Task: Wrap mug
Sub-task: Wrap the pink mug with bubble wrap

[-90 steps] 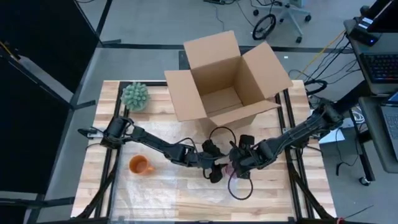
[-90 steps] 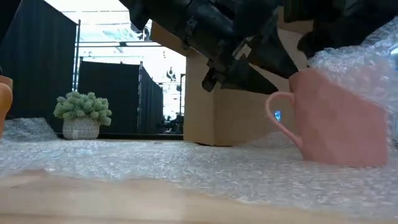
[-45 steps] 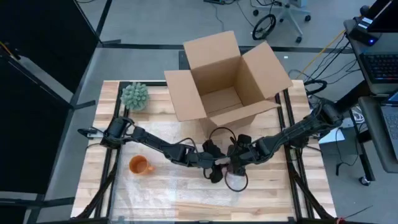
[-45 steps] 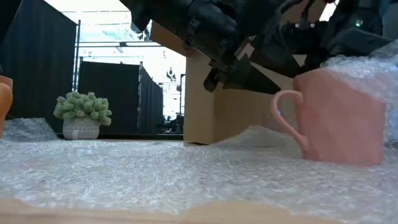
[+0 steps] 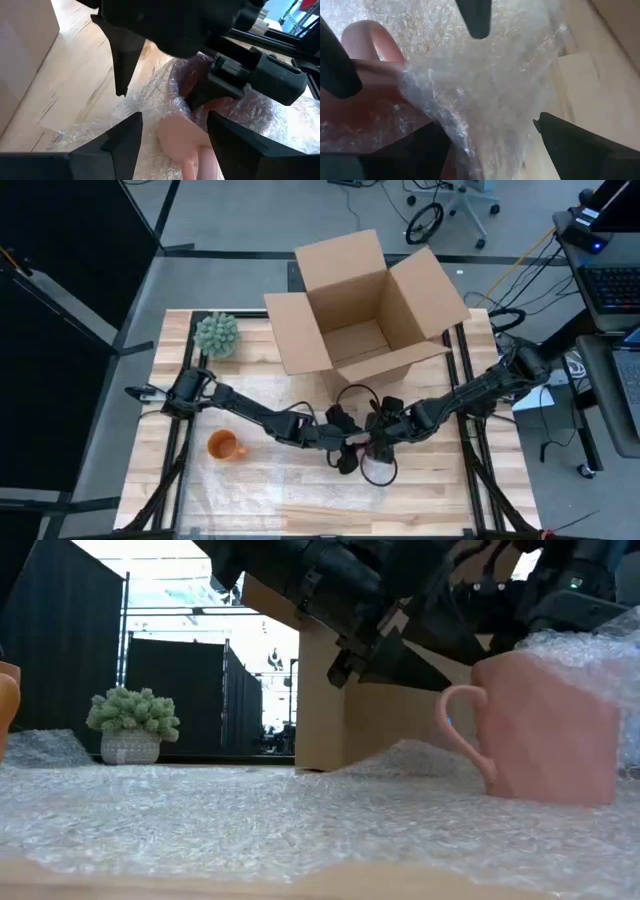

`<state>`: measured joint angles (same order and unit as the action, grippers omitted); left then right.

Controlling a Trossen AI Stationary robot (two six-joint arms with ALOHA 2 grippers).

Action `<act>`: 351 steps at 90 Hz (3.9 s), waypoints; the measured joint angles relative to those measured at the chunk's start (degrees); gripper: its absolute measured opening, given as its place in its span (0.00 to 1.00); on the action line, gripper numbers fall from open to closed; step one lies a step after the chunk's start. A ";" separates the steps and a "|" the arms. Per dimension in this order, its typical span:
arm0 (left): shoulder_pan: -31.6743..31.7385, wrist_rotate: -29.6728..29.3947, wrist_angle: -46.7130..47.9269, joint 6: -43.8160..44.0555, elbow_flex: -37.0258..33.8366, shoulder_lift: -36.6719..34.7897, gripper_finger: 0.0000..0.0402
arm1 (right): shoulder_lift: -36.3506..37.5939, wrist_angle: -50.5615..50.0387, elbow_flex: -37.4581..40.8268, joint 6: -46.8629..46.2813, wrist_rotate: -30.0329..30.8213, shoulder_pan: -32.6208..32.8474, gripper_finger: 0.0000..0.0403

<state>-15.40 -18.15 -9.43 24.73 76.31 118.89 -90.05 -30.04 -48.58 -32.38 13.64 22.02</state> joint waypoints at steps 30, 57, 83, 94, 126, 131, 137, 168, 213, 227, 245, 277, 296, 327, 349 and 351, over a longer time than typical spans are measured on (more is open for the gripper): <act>0.00 0.00 0.00 -0.04 -0.02 0.00 0.52 | -1.61 3.12 0.06 0.62 -4.34 0.06 0.49; 0.02 -0.18 0.51 -0.23 -0.03 -0.04 0.52 | -1.52 3.44 0.02 3.26 -4.94 -0.01 0.07; 0.13 -0.77 3.43 -0.18 -0.31 0.00 0.52 | -1.68 3.84 -0.10 2.15 -5.43 0.10 0.18; 0.11 -0.77 4.57 -0.13 -0.48 0.48 0.52 | -1.75 3.14 -1.25 3.28 -5.87 0.11 0.30; 0.15 -0.77 4.39 -0.08 -0.33 0.17 0.52 | -2.04 -6.63 -10.06 6.80 -6.29 0.11 0.60; 0.15 -0.77 4.48 -0.07 -0.33 0.17 0.52 | -1.99 -7.74 -11.21 7.41 -6.29 0.11 0.62; 0.15 -0.77 4.42 -0.02 -0.27 0.17 0.52 | -1.97 -9.83 -12.55 8.02 -6.26 0.11 0.63; 0.15 -0.76 4.41 -0.03 -0.22 0.13 0.52 | -1.82 -22.25 -18.01 8.43 -7.82 0.26 0.64; 0.15 -0.74 4.39 0.02 -0.15 0.07 0.52 | -1.69 -24.72 -20.64 9.70 0.26 0.57 0.64; 0.15 -0.74 4.42 0.01 -0.15 0.07 0.52 | -1.69 -18.45 -15.75 9.09 1.30 0.76 0.64; 0.15 -0.74 4.42 0.00 -0.15 0.07 0.52 | -1.67 -11.14 -9.64 7.80 1.35 0.94 0.64; 0.17 -0.74 4.37 -0.03 -0.15 0.07 0.52 | -1.67 -16.44 -15.03 9.52 1.05 1.13 0.64; 0.15 -0.73 4.32 -0.11 -0.13 -0.02 0.52 | -1.67 -27.71 -23.57 10.87 1.44 1.90 0.64; 0.17 5.42 4.54 0.61 -0.13 -0.02 0.52 | 6.42 -38.39 -25.56 3.34 2.21 7.76 0.64; 0.17 8.78 10.86 0.63 -0.13 -0.02 0.52 | 19.48 -31.46 -10.49 -11.02 4.66 16.34 0.64; 0.17 9.21 11.48 0.63 -0.13 -0.02 0.52 | 20.64 -30.06 -8.56 -12.21 4.87 17.10 0.64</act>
<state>-15.22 -8.94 2.05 25.36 76.18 118.87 -69.42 -60.10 -57.14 -44.59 18.52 39.12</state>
